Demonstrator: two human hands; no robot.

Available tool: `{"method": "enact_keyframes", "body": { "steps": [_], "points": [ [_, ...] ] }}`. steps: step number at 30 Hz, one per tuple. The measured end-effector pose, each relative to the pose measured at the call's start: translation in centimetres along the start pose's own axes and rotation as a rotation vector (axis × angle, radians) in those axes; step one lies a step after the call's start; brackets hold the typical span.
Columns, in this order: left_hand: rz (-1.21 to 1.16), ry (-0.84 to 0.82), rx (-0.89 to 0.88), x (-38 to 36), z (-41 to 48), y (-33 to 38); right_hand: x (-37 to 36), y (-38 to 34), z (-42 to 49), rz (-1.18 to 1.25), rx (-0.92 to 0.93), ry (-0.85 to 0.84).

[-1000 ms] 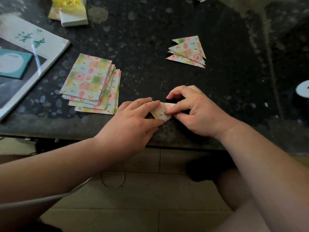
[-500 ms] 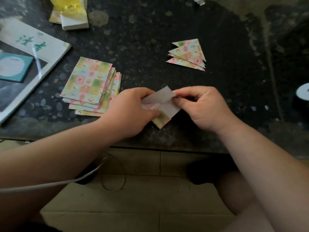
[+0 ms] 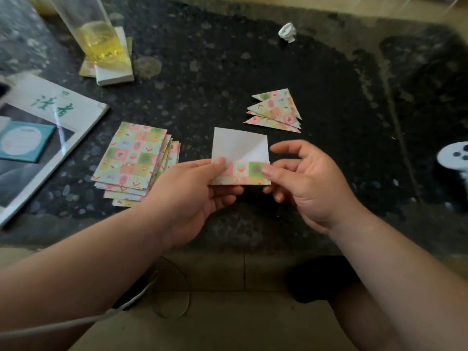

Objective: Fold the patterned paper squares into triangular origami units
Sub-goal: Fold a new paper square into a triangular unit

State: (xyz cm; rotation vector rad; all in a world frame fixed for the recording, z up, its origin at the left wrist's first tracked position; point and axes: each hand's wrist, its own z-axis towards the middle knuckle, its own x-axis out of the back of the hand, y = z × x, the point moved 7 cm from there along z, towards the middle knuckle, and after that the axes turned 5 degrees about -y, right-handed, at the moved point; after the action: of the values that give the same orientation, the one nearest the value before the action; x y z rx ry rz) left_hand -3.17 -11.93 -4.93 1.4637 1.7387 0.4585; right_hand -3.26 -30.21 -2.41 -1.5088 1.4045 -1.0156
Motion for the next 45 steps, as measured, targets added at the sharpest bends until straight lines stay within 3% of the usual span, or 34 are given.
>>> {"method": "enact_keyframes", "body": {
  "steps": [4, 7, 11, 14, 20, 28, 38, 45],
  "points": [
    [0.205, 0.131, -0.217, 1.3, 0.2, 1.4, 0.3, -0.8, -0.2, -0.195, 0.143, 0.049],
    [0.325, 0.094, -0.315, 1.3, 0.0, 1.9, 0.2, -1.0, -0.2, -0.198, 0.181, 0.048],
    [0.218, 0.005, -0.278, 0.9, -0.2, 1.7, 0.2, -1.2, -0.3, -0.231, 0.201, 0.042],
    [0.355, -0.023, -0.303, 0.6, -0.2, 1.7, 0.0, -1.2, -0.3, -0.259, 0.205, 0.024],
    [0.413, 0.011, -0.297, 0.6, 0.3, 1.8, -0.2, -0.5, -0.1, -0.164, 0.160, -0.012],
    [0.477, 0.088, -0.250, 1.0, 0.7, 1.4, -0.5, 2.1, 0.7, 0.033, -0.045, 0.040],
    [0.591, 0.136, -0.263, 1.0, 0.5, 1.5, -0.6, 2.8, 0.8, 0.038, -0.107, 0.047],
    [1.077, 0.186, -0.323, 0.6, 0.2, 2.2, -0.7, 3.2, 1.1, -0.225, -0.123, 0.073]
  ]
}}
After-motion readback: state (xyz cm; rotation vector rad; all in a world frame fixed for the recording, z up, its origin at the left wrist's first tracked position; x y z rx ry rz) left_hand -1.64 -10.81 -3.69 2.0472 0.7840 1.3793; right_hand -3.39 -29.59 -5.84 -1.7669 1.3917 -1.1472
